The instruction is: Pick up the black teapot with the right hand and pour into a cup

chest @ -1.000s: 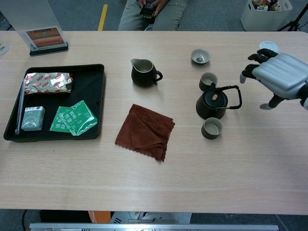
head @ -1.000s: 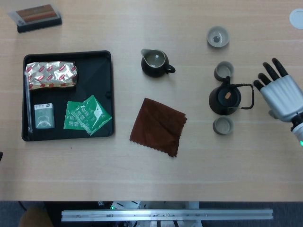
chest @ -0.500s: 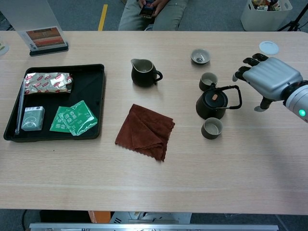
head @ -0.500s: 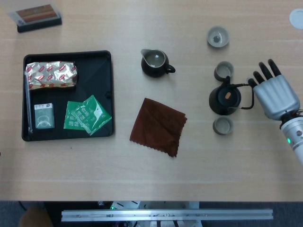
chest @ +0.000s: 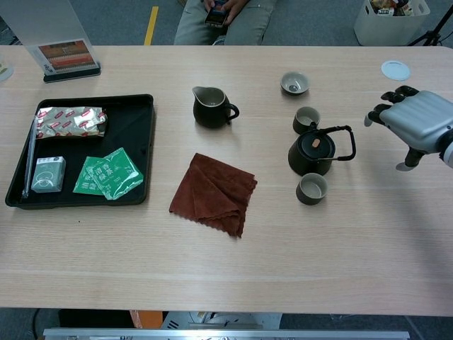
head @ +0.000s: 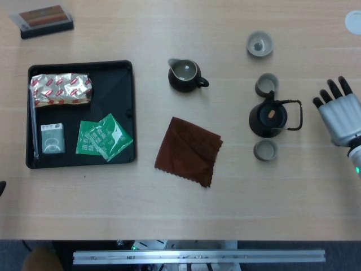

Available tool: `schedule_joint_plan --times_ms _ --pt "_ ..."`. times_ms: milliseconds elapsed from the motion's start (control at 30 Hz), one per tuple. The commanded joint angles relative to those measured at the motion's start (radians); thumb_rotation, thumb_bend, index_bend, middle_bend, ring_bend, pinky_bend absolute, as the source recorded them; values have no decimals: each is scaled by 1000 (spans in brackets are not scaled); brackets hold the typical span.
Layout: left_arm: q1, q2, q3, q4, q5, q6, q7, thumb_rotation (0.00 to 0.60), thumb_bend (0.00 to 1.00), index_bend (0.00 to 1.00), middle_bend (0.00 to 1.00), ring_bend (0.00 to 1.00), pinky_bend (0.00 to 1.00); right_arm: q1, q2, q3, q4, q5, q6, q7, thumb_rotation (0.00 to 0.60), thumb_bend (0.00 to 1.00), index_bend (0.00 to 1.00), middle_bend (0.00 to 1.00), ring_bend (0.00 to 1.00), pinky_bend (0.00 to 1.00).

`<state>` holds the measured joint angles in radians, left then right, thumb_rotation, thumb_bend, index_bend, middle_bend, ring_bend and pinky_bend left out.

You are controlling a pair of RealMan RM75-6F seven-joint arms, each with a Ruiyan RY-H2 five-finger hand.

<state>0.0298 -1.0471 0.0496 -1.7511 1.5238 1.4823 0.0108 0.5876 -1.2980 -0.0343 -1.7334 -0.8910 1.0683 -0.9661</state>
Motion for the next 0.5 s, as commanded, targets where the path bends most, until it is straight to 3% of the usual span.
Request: schedule_joint_plan --times_ms 33,500 --pt "0 0 0 1 -2 0 -2 600 217 0 0 0 0 7 -15 -3 12 5 -7 4 600 0 227 215 44 0" --pt "4 1 1 12 -8 3 -17 600 217 0 0 0 0 45 -82 3 34 13 -3 -1 600 0 227 215 44 0"
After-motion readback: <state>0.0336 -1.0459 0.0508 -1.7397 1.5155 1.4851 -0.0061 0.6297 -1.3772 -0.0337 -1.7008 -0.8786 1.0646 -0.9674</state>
